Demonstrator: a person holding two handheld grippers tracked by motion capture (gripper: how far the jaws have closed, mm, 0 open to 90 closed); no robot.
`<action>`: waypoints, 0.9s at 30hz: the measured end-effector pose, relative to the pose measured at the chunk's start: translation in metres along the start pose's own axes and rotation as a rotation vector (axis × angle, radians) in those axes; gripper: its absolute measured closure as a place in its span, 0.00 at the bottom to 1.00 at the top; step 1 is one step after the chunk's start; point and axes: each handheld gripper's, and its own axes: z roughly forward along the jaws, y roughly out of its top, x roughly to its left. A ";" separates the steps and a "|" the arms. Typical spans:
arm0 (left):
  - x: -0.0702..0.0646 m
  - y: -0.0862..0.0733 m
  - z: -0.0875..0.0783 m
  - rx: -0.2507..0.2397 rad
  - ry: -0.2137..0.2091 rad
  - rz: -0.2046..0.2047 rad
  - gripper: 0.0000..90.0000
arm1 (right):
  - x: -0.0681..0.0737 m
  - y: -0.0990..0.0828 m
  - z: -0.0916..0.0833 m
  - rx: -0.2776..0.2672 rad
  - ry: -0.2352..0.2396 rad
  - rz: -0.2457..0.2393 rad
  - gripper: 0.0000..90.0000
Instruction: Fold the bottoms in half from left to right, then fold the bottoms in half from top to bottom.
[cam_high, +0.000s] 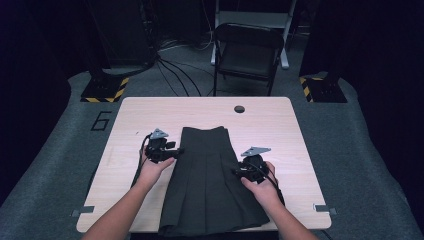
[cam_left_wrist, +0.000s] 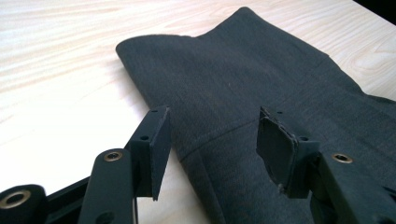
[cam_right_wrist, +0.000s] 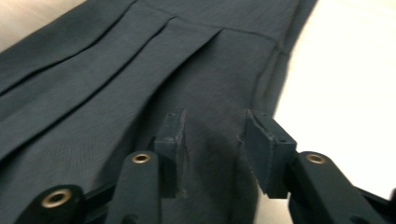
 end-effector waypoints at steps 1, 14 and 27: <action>0.000 0.001 0.000 0.003 -0.008 -0.004 0.50 | 0.002 -0.001 -0.001 0.002 0.001 0.002 0.62; 0.002 0.016 0.007 -0.007 0.010 0.024 0.53 | 0.016 -0.016 -0.009 -0.013 0.015 -0.015 0.51; 0.005 0.020 0.025 0.010 -0.006 0.000 0.49 | 0.017 -0.025 -0.005 -0.023 0.014 -0.047 0.51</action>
